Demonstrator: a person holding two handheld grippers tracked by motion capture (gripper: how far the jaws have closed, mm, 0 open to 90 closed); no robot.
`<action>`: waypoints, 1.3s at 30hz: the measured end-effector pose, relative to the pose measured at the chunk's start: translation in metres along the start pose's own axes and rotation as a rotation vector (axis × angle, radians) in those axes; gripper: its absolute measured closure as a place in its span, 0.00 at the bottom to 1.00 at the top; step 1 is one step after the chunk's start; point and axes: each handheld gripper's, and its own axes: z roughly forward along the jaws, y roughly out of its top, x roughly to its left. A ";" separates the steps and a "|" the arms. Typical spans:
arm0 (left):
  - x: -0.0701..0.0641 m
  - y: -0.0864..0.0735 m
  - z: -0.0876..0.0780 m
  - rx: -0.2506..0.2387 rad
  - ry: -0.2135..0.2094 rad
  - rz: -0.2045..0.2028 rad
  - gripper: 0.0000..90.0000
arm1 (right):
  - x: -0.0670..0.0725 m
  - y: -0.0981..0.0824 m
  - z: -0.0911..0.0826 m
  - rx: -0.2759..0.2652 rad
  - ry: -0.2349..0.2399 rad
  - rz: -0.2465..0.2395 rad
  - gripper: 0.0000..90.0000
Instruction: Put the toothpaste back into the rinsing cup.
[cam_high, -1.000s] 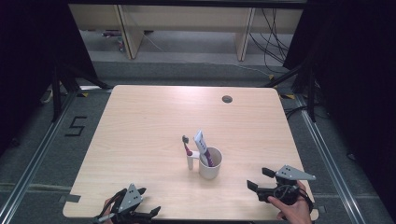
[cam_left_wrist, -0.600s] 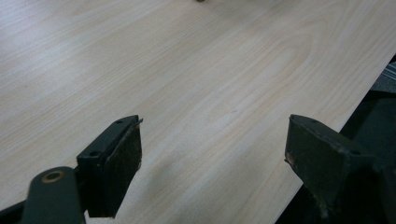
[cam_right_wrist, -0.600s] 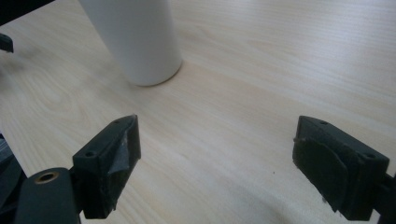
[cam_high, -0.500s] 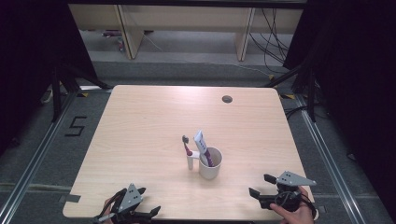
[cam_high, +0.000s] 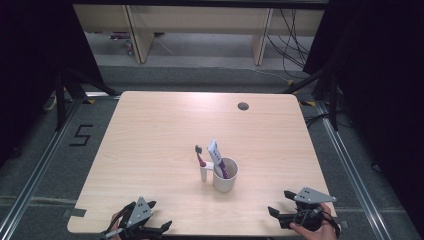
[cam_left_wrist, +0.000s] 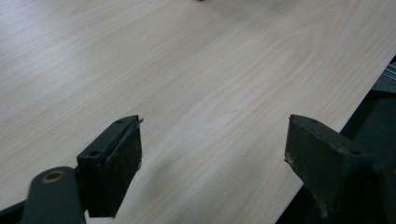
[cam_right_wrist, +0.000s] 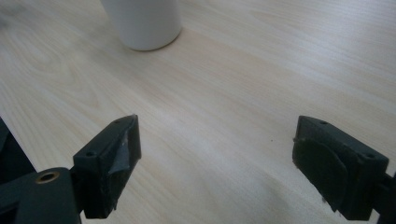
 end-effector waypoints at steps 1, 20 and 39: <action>0.000 0.000 0.000 0.000 0.000 0.001 0.21 | 0.001 0.000 0.000 0.011 0.007 0.007 0.18; 0.000 -0.001 0.000 -0.005 -0.003 0.000 0.21 | 0.001 -0.007 -0.002 0.042 -0.012 -0.035 0.18; 0.000 -0.001 0.001 -0.008 -0.002 0.000 0.21 | 0.000 -0.013 -0.003 0.065 -0.012 -0.039 0.18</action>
